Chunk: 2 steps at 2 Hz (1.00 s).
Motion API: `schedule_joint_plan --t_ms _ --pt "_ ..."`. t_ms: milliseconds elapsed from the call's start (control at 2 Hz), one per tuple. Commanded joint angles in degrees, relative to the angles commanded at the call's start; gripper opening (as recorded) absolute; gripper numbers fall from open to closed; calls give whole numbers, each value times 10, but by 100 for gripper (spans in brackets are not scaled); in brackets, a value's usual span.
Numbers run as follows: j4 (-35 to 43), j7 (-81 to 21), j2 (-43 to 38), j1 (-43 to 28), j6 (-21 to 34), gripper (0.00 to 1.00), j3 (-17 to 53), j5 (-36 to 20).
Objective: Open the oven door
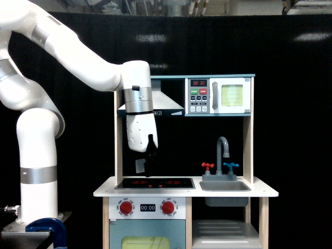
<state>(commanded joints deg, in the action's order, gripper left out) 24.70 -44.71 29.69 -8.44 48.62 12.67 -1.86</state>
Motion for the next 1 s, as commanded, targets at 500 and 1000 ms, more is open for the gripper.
schedule_joint_plan --t_ms 500,1000 --pt "192 -327 -167 -137 55 100 107 -172" --pt "375 -675 -350 -101 287 100 179 -422"
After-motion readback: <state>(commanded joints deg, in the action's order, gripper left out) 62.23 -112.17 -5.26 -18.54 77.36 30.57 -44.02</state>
